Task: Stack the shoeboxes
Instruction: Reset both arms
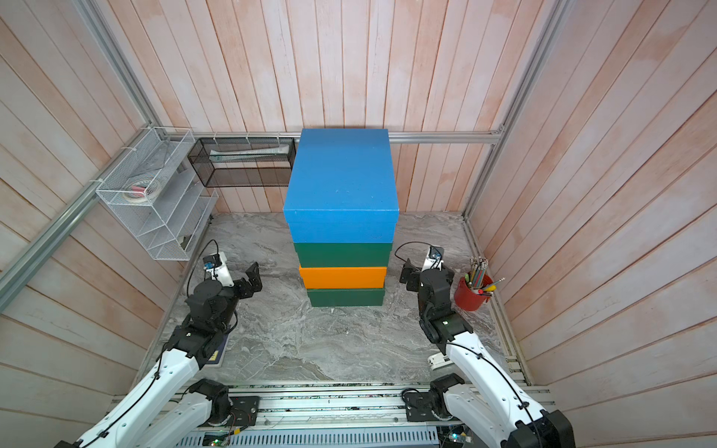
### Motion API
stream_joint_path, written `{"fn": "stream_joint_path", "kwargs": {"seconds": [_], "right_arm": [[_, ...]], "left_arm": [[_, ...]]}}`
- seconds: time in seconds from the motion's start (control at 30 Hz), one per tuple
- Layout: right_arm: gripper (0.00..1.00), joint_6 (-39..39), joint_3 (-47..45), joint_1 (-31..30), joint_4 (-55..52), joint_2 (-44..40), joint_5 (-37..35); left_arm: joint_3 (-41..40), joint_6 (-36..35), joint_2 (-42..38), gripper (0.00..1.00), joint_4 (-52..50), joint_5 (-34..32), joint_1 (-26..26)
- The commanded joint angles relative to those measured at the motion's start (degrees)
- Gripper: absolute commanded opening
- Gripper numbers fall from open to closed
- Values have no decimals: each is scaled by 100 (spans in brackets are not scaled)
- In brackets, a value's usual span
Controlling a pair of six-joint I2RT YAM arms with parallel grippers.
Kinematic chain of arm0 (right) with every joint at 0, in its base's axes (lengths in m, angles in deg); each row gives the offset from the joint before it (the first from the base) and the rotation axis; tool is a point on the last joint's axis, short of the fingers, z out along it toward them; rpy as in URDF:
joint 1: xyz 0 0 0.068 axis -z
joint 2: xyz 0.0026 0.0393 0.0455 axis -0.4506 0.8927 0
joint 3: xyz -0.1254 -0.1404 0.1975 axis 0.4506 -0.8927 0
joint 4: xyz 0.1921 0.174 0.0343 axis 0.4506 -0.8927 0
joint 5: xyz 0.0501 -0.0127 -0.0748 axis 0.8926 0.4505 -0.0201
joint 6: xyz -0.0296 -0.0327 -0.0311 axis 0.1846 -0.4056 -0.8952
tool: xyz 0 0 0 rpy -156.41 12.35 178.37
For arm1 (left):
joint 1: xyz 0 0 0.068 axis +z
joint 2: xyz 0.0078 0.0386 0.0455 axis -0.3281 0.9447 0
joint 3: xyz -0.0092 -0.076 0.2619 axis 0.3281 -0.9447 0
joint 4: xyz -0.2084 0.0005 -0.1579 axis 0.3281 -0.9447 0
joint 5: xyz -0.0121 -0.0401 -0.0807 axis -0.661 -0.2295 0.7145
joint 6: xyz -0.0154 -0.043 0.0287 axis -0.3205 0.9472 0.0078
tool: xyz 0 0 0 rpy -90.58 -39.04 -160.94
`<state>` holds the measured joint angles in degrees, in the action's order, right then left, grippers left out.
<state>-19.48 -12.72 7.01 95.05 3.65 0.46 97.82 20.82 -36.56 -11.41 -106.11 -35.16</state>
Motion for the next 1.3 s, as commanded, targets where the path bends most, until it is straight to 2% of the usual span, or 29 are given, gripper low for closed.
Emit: {"fn": "stream_joint_path", "kwargs": {"seconds": [0.0, 0.07, 0.17, 0.33, 0.43, 0.57, 0.7, 0.83, 0.9, 0.93, 1.0, 1.13, 1.2, 1.23, 1.27], "right_arm": [[98, -140, -328, 164, 800, 118, -204], [98, -402, -470, 193, 945, 299, -121], [98, -618, -694, 231, 1277, 655, -234], [98, -692, -996, 360, 2115, 1263, -322], [98, -788, -1039, 447, 2643, 1653, -377], [98, -820, -1104, 643, 3379, 2173, -421], [98, -922, -1056, 919, 3814, 2767, -323], [98, -964, -745, 1108, 3688, 3098, -246], [98, -859, -708, 1322, 3907, 3200, -63], [98, -760, -716, 1439, 4002, 3226, 72], [98, -546, -743, 1729, 4182, 3269, 438], [98, -664, -822, 1896, 4558, 3331, 582], [98, -711, -1080, 1940, 5177, 3489, 746], [98, -765, -1285, 1942, 5686, 3526, 799], [98, -732, -1410, 1937, 5741, 3435, 857]], "left_arm": [[-568, -365, -111, 100, 1211, -542, 19], [-825, -488, -126, 100, 1478, -764, 19], [-1054, -1021, 69, 100, 1880, -708, 19], [-1240, -1420, 1113, 100, 2981, -1256, 26], [-1404, -1600, 1905, 100, 4006, -1198, 83], [-1242, -1516, 2872, 100, 4610, -941, 422], [-987, -1591, 3389, 100, 5017, -532, 648], [-708, -1665, 3755, 100, 5018, -381, 849], [-749, -1565, 4049, 100, 5415, -241, 1031], [-752, -1487, 4139, 100, 5519, -162, 1131], [-672, -1279, 4036, 100, 5101, 197, 1325], [-964, -1128, 4148, 100, 5667, 714, 1564], [-1291, -1195, 4442, 100, 6725, 784, 1601], [-1350, -1126, 4292, 100, 6532, 862, 1617], [-1362, -1108, 4249, 100, 6466, 946, 1650]]}}
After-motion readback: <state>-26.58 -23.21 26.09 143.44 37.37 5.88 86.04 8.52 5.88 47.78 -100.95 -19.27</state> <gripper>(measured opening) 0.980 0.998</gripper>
